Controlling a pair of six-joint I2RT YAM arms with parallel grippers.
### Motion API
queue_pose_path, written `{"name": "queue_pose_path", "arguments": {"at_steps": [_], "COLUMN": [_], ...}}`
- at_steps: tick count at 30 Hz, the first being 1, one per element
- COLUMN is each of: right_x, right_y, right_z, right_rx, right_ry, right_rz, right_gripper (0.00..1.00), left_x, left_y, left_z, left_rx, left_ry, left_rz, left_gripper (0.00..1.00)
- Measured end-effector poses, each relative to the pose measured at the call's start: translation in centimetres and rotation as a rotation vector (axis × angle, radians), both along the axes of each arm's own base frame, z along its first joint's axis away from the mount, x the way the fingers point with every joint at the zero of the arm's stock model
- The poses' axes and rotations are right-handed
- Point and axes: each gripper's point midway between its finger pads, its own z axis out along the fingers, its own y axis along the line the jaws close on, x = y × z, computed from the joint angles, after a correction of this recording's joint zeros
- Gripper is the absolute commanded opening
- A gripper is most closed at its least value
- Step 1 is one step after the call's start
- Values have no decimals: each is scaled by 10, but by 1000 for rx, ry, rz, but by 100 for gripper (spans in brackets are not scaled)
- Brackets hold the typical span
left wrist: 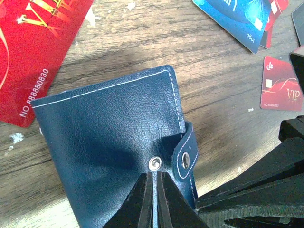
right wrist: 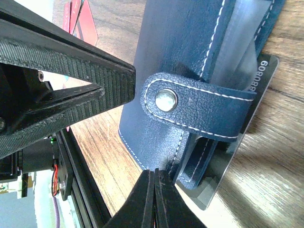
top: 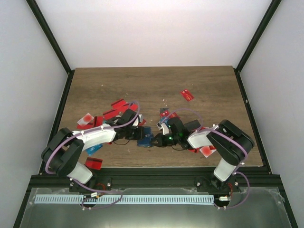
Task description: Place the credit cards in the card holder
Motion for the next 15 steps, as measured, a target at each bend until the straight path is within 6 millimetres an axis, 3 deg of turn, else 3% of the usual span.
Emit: {"name": "queue_pose_path", "arguments": {"at_steps": [6, 10, 15], "right_x": [3, 4, 5], "right_y": [2, 0, -3], "right_z": [3, -6, -15], "right_rx": [19, -1, -28], "right_ry": [-10, -2, 13], "right_rz": [-9, -22, -37], "right_gripper": [2, 2, 1], "left_x": [0, 2, 9], "left_y": [-1, -2, -5], "left_z": [0, 3, 12], "left_rx": [3, 9, 8], "left_ry": [5, 1, -26], "left_rz": [-2, -7, -17], "left_gripper": [8, 21, 30]}}
